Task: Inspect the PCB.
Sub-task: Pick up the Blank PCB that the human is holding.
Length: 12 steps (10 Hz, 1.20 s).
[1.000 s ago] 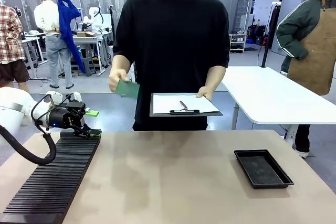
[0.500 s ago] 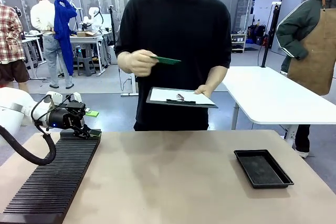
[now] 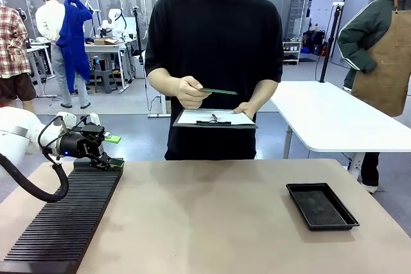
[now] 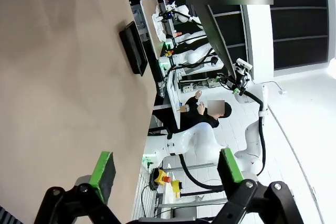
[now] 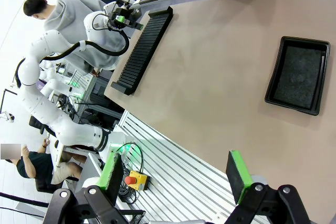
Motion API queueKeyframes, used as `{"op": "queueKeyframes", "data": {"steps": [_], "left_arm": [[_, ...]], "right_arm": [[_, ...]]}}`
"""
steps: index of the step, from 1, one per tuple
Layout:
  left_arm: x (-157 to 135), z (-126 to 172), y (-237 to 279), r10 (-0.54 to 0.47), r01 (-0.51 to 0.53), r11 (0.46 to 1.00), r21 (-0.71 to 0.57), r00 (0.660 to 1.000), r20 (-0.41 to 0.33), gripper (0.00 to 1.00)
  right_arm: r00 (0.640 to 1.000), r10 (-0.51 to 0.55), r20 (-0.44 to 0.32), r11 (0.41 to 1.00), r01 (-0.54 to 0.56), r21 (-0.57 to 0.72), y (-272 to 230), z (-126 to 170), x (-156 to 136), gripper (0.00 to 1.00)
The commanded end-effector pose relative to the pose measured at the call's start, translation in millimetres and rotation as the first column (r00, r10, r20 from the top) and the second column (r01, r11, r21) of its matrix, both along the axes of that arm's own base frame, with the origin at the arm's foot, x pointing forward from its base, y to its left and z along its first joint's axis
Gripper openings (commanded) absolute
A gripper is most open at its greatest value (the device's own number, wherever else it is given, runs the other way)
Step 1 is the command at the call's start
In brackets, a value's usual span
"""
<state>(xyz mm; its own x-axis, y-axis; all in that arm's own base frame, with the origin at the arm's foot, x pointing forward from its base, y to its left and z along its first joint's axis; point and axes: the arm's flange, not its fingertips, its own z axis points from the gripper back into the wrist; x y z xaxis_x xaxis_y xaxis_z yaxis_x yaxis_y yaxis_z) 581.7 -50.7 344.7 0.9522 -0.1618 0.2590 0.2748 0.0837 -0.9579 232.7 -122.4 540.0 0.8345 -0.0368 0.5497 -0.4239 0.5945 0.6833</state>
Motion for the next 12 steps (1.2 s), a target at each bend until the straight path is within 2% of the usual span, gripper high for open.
{"op": "queueKeyframes", "data": {"steps": [1,5,6,7,8,9,10,12], "left_arm": [[0,1,0,-0.001,0.001,1.0,-0.002,1.0,0.001,1.0],[0,0,0,0.0,0.0,1.0,0.0,1.0,0.0,1.0],[-6,28,5,-0.02,0.02,1.0,0.016,0.999,0.029,1.0],[-22,55,15,-0.009,0.008,0.997,0.076,1.0,0.016,1.0],[-46,80,23,-0.039,0.04,0.987,0.155,0.999,-0.014,1.0],[-75,104,31,-0.087,0.099,0.979,0.178,0.993,-0.075,1.0],[-97,130,41,-0.06,0.073,0.979,0.188,0.995,-0.079,1.0],[-131,165,71,-0.019,0.031,0.95,0.31,0.999,-0.043,1.0]], "right_arm": [[1.0,0.006,0.011,1.0,-0.006,0.008,0,0,-1,1.0],[1.0,0.006,0.011,1.0,-0.006,0.008,0,0,-1,1.0],[1.0,0.006,0.011,1.0,-0.006,0.008,0,0,-1,1.0],[1.0,0.006,0.011,1.0,-0.006,0.008,0,0,-1,1.0],[1.0,0.006,0.011,1.0,-0.006,0.008,0,0,-1,1.0],[1.0,0.006,0.011,1.0,-0.006,0.008,0,0,-1,1.0],[1.0,0.006,0.011,1.0,-0.006,0.008,0,0,-1,1.0],[1.0,0.006,0.011,1.0,-0.006,0.008,0,0,-1,1.0]]}}
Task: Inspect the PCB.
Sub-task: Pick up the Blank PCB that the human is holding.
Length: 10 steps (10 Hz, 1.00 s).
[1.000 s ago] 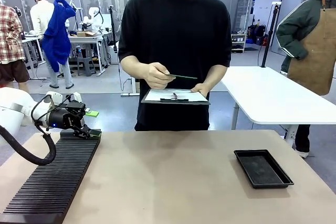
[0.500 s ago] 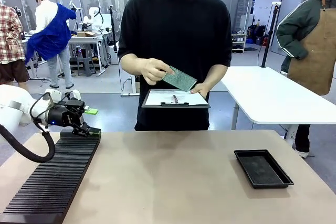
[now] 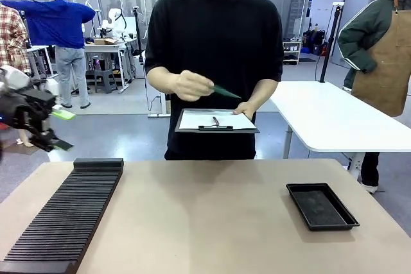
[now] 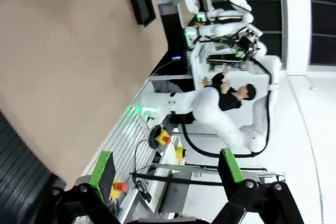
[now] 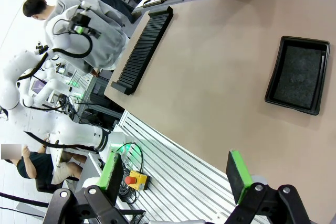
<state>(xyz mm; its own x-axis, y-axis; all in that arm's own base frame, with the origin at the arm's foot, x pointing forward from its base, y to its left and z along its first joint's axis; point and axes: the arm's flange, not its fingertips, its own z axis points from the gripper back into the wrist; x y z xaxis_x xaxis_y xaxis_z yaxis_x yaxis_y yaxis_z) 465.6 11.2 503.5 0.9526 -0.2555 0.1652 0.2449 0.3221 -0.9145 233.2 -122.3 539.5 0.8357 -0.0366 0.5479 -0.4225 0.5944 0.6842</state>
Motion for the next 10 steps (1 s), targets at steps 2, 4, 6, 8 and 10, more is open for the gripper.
{"op": "queueKeyframes", "data": {"steps": [2,4,6,8,10], "left_arm": [[-52,22,41,0.004,-0.009,0.985,0.173,1.0,0.028,1.0],[-75,31,66,0.036,-0.055,0.957,0.285,0.997,0.071,1.0],[-106,42,78,0.064,-0.088,0.935,0.345,0.995,0.082,1.0],[-125,49,90,0.119,-0.157,0.927,0.342,0.985,0.127,1.0],[-139,55,95,0.201,-0.252,0.905,0.342,0.963,0.178,1.0]], "right_arm": [[1.0,0.006,0.013,1.0,-0.006,0.008,0,1,-2,1.0],[1.0,0.006,0.013,1.0,-0.006,0.008,0,1,-2,1.0],[1.0,0.006,0.013,1.0,-0.006,0.008,0,1,-2,1.0],[1.0,0.006,0.013,1.0,-0.006,0.008,0,1,-2,1.0],[1.0,0.006,0.013,1.0,-0.006,0.008,0,1,-2,1.0]]}}
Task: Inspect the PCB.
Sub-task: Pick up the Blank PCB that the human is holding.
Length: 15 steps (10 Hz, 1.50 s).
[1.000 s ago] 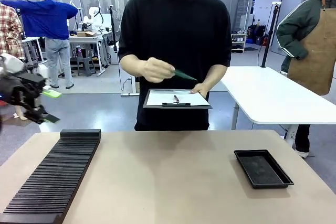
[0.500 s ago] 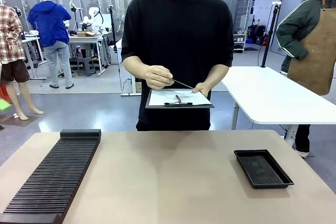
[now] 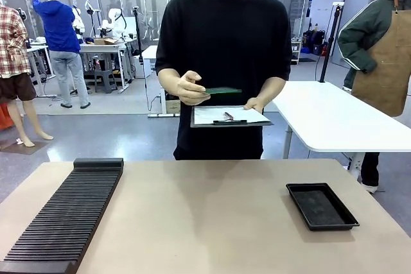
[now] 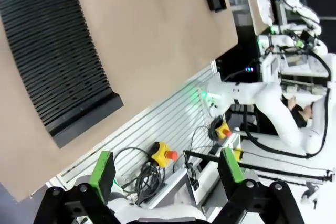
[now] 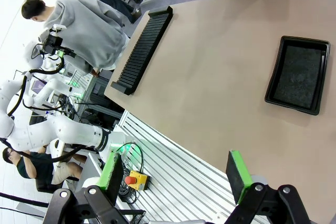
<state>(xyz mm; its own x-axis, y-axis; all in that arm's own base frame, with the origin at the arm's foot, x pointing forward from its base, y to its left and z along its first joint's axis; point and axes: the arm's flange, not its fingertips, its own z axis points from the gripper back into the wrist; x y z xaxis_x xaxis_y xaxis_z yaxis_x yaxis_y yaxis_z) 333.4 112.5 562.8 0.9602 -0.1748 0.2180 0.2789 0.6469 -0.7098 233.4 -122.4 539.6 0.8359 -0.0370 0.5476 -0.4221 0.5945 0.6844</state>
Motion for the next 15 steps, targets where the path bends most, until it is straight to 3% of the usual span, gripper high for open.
{"op": "queueKeyframes", "data": {"steps": [1,3,6,8,15], "left_arm": [[-12,-4,-5,0.117,-0.12,0.992,0.051,0.992,0.048,1.0],[-22,1,-9,0.199,-0.203,0.979,0.013,0.968,0.152,1.0],[-28,-5,-9,0.225,-0.22,0.974,-0.048,0.949,0.221,1.0],[-28,3,-2,0.205,-0.204,0.979,-0.022,0.96,0.189,1.0],[-28,3,-2,0.205,-0.204,0.979,-0.022,0.96,0.189,1.0]], "right_arm": [[1.0,0.006,0.013,1.0,-0.006,0.008,0,1,-2,1.0],[1.0,0.006,0.013,1.0,-0.006,0.008,0,1,-2,1.0],[1.0,0.006,0.013,1.0,-0.006,0.008,0,1,-2,1.0],[1.0,0.006,0.013,1.0,-0.006,0.008,0,1,-2,1.0],[1.0,0.006,0.013,1.0,-0.006,0.008,0,1,-2,1.0]]}}
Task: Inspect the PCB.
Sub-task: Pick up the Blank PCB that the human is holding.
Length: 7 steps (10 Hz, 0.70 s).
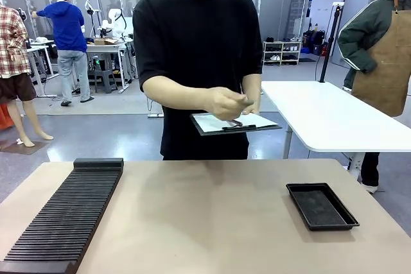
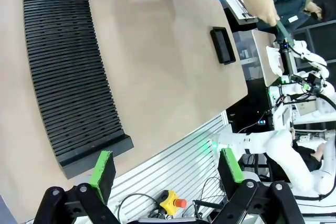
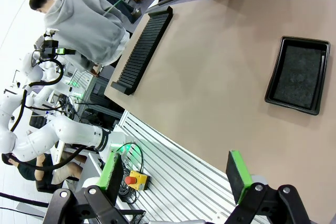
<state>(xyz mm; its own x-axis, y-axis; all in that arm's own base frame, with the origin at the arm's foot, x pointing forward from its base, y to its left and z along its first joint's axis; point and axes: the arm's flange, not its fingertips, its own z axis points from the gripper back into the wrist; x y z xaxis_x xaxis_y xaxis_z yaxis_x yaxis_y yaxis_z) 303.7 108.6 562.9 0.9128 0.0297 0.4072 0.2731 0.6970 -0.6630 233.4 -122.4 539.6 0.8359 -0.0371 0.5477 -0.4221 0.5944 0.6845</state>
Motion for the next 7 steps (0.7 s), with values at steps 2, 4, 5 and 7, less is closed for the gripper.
{"op": "queueKeyframes", "data": {"steps": [2,4,5,7], "left_arm": [[1.2,3.0,2.1,-0.004,0.005,1.0,0.01,1.0,-0.009,1.0],[1.2,3.0,2.1,-0.004,0.005,1.0,0.01,1.0,-0.009,1.0],[1.2,3.0,2.1,-0.004,0.005,1.0,0.01,1.0,-0.009,1.0],[1.2,3.0,2.1,-0.004,0.005,1.0,0.01,1.0,-0.009,1.0]], "right_arm": [[1.0,0.006,0.013,1.0,-0.006,0.008,-0.3,0.7,-1.7,1.0],[1.0,0.006,0.013,1.0,-0.006,0.008,-0.3,0.7,-1.7,1.0],[1.0,0.006,0.013,1.0,-0.006,0.008,-0.3,0.7,-1.7,1.0],[1.0,0.006,0.013,1.0,-0.006,0.008,-0.3,0.7,-1.7,1.0]]}}
